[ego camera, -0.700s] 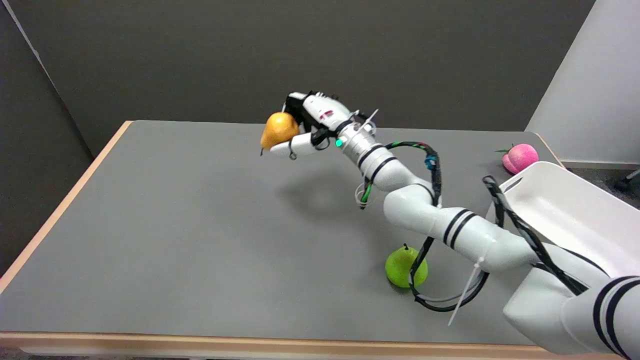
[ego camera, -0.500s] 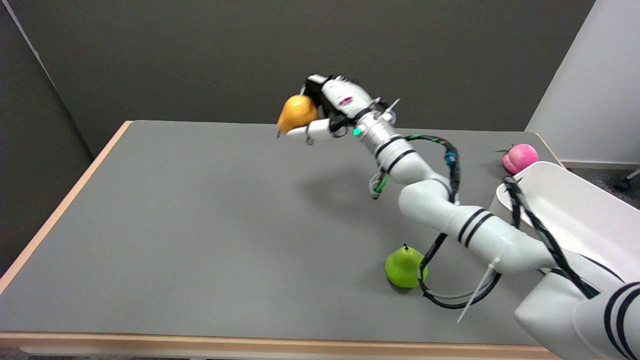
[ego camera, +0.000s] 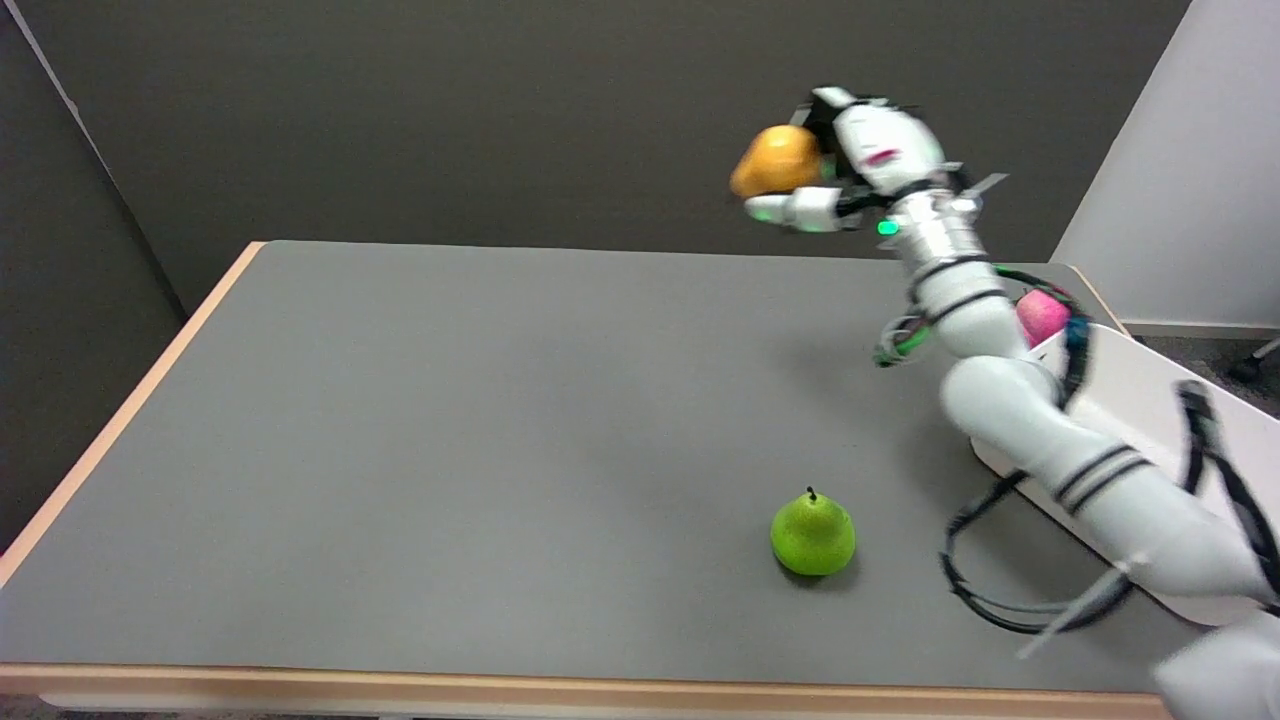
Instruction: Place the yellow pear into the white box.
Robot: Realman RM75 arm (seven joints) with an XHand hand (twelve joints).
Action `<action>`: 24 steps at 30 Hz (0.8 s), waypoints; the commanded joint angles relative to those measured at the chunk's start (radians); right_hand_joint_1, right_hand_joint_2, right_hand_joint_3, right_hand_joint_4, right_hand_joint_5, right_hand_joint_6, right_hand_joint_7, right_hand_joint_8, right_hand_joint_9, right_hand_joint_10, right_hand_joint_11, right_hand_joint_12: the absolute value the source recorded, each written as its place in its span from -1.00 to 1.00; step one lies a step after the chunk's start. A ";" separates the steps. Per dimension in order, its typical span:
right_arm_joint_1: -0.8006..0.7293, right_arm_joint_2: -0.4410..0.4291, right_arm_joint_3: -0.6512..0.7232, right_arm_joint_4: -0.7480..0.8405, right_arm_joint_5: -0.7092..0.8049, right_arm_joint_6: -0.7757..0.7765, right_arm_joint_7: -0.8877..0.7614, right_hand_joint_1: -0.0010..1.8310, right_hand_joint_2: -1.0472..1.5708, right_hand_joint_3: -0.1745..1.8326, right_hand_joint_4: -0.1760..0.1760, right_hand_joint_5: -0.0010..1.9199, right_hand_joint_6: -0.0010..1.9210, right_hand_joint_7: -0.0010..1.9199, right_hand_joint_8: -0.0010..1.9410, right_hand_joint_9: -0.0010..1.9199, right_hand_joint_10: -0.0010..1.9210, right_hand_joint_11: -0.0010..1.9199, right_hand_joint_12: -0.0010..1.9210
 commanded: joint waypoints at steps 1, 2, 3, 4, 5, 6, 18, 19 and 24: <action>-0.510 0.204 0.543 0.269 0.320 0.121 -0.377 0.29 0.58 -0.33 -0.67 -0.33 0.51 -0.12 0.57 -0.07 0.69 -0.61 1.00; -0.541 0.196 0.576 0.274 0.322 0.122 -0.378 0.29 0.58 -0.33 -0.67 -0.33 0.51 -0.12 0.57 -0.07 0.69 -0.61 1.00; -0.577 0.186 0.614 0.278 0.328 0.127 -0.378 0.29 0.58 -0.33 -0.67 -0.33 0.51 -0.12 0.57 -0.07 0.69 -0.61 1.00; -0.597 0.179 0.634 0.281 0.331 0.132 -0.378 0.29 0.58 -0.32 -0.67 -0.33 0.51 -0.12 0.57 -0.07 0.69 -0.60 1.00; -0.620 0.171 0.654 0.284 0.333 0.139 -0.378 0.29 0.58 -0.32 -0.67 -0.33 0.51 -0.12 0.57 -0.07 0.69 -0.60 1.00; -0.649 0.161 0.680 0.289 0.338 0.148 -0.378 0.29 0.57 -0.31 -0.68 -0.33 0.51 -0.12 0.58 -0.06 0.69 -0.60 1.00; -0.871 0.049 0.877 0.339 0.343 0.188 -0.372 0.30 0.54 -0.23 -0.68 -0.31 0.52 -0.10 0.58 -0.07 0.72 -0.63 1.00; -0.889 0.036 0.883 0.340 0.353 0.195 -0.371 0.30 0.53 -0.22 -0.67 -0.31 0.52 -0.10 0.58 -0.07 0.72 -0.64 1.00; -0.952 -0.012 0.906 0.345 0.365 0.214 -0.368 0.30 0.53 -0.21 -0.64 -0.31 0.53 -0.10 0.59 -0.07 0.72 -0.63 1.00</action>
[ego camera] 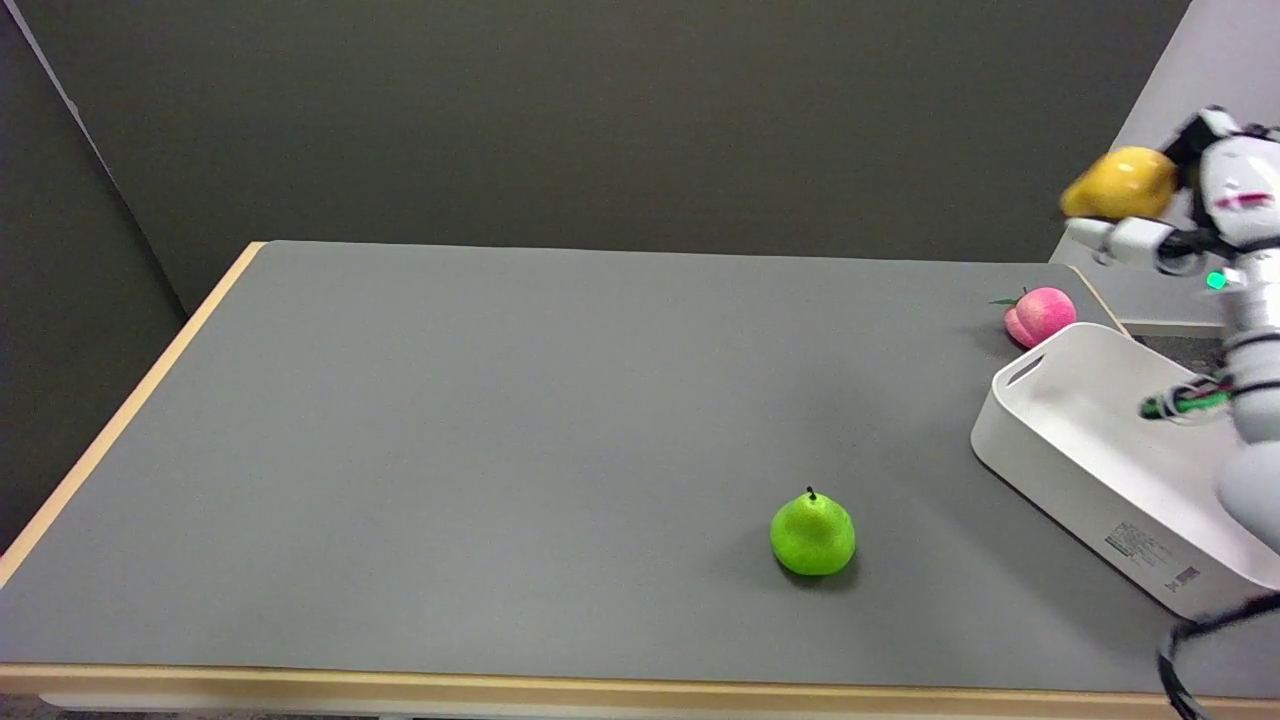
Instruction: Place the yellow pear into the white box.
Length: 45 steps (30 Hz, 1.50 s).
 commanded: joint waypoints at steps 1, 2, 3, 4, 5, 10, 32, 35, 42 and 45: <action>-0.337 -0.121 0.266 0.084 0.080 0.080 -0.052 0.30 0.53 -0.21 -0.63 -0.31 0.53 -0.10 0.59 -0.07 0.73 -0.63 1.00; -0.348 -0.129 0.266 0.086 0.079 0.081 -0.052 0.30 0.53 -0.21 -0.63 -0.31 0.53 -0.10 0.59 -0.07 0.73 -0.63 1.00; -0.357 -0.137 0.266 0.087 0.077 0.083 -0.052 0.29 0.53 -0.21 -0.62 -0.31 0.53 -0.10 0.59 -0.07 0.73 -0.63 1.00; -0.370 -0.147 0.264 0.087 0.074 0.086 -0.051 0.29 0.53 -0.21 -0.62 -0.31 0.53 -0.10 0.59 -0.07 0.73 -0.62 1.00; -0.383 -0.159 0.259 0.090 0.071 0.090 -0.047 0.29 0.53 -0.21 -0.61 -0.31 0.53 -0.10 0.59 -0.07 0.74 -0.62 1.00; -0.424 -0.190 0.221 0.094 0.060 0.119 -0.019 0.29 0.53 -0.19 -0.59 -0.31 0.54 -0.11 0.59 -0.07 0.74 -0.61 1.00; -0.457 -0.180 -0.034 0.054 0.012 0.212 0.007 0.29 0.51 -0.15 -0.53 -0.30 0.55 -0.10 0.59 -0.05 0.75 -0.52 1.00; -0.456 -0.173 -0.075 0.047 -0.027 0.238 0.062 0.29 0.51 -0.14 -0.50 -0.30 0.55 -0.10 0.59 -0.05 0.75 -0.51 1.00; -0.437 -0.150 -0.144 0.029 -0.040 0.276 0.080 0.29 0.50 -0.14 -0.47 -0.29 0.55 -0.10 0.58 -0.05 0.74 -0.52 1.00; -0.431 -0.144 -0.159 0.028 -0.035 0.281 0.093 0.11 0.56 -0.23 -0.22 -0.28 0.62 -0.11 0.49 -0.09 0.62 -0.61 1.00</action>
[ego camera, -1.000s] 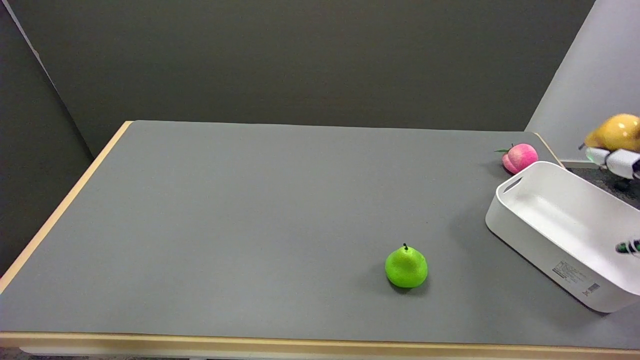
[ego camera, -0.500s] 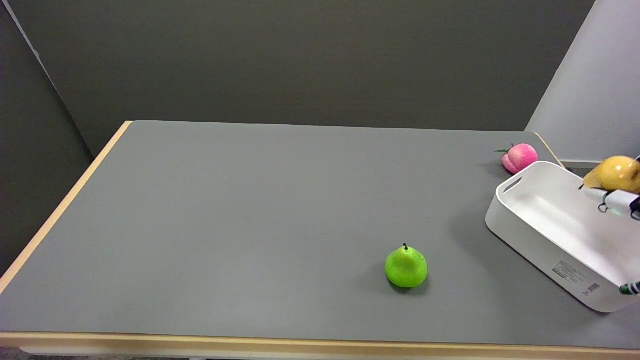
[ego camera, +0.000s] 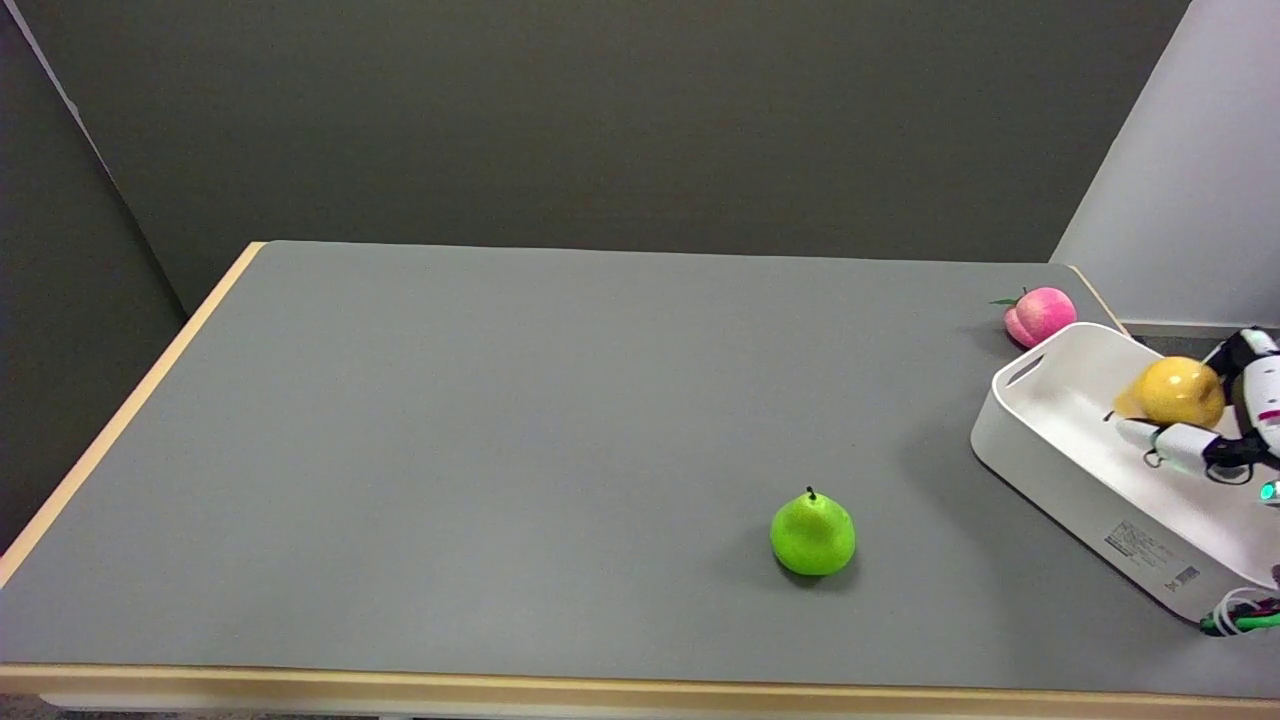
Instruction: Place the yellow pear into the white box.
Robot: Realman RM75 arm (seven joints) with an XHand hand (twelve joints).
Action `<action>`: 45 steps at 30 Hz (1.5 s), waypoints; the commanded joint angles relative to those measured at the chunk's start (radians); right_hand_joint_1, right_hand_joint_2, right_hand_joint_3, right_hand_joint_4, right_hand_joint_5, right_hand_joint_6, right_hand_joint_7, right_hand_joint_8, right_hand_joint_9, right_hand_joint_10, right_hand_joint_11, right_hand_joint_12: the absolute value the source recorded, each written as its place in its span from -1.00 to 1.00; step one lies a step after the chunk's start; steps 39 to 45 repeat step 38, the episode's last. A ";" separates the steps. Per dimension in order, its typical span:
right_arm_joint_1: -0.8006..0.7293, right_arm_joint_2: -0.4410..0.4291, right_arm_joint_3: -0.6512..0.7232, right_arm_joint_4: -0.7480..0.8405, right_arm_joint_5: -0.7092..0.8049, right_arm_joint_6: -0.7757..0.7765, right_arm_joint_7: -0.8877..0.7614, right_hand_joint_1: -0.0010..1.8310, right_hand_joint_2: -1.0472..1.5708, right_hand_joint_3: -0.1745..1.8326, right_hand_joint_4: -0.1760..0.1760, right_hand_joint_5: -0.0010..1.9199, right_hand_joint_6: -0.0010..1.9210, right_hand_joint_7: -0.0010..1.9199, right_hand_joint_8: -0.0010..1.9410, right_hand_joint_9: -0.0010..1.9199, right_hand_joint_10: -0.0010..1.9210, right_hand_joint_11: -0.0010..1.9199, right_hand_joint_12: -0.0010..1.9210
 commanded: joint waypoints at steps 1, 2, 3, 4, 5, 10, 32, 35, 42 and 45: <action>0.008 0.030 -0.153 -0.022 -0.033 0.081 0.091 -0.06 0.52 -0.17 -0.04 -0.37 0.41 -0.23 0.21 -0.23 0.42 -0.64 0.95; 0.008 0.031 -0.153 -0.023 -0.032 0.081 0.114 -0.22 0.43 -0.05 0.14 -0.50 0.08 -0.41 -0.16 -0.44 0.17 -0.65 0.89; 0.008 0.032 -0.153 -0.025 -0.031 0.080 0.136 -0.39 0.35 0.07 0.32 -0.64 -0.24 -0.58 -0.51 -0.65 -0.08 -0.68 0.79; 0.008 0.032 -0.153 -0.028 -0.030 0.077 0.177 -0.45 0.31 0.09 0.41 -0.70 -0.37 -0.70 -0.59 -0.75 -0.20 -0.74 0.61; 0.008 0.034 -0.152 -0.032 -0.035 0.073 0.229 -0.52 0.28 0.11 0.49 -0.75 -0.50 -0.82 -0.68 -0.84 -0.30 -0.80 0.46; 0.003 0.062 -0.174 -0.036 -0.055 0.083 0.270 -0.65 0.25 0.05 0.64 -0.88 -0.62 -1.00 -0.97 -1.00 -0.60 -0.95 0.31; 0.279 0.176 -0.613 0.009 -0.604 0.489 0.702 -0.70 0.26 0.12 -0.49 -0.97 -0.81 -1.00 -1.00 -1.00 -1.00 -1.00 -1.00; 0.307 0.153 -0.648 -0.009 -0.675 0.492 0.804 -0.74 0.27 0.13 -0.68 -0.98 -0.80 -1.00 -1.00 -1.00 -1.00 -1.00 -1.00; 0.312 0.117 -0.655 -0.028 -0.720 0.493 0.899 -0.75 0.27 0.12 -0.76 -0.98 -0.79 -1.00 -1.00 -1.00 -1.00 -1.00 -0.97; 0.312 0.117 -0.655 -0.028 -0.720 0.493 0.899 -0.75 0.27 0.12 -0.76 -0.98 -0.79 -1.00 -1.00 -1.00 -1.00 -1.00 -0.97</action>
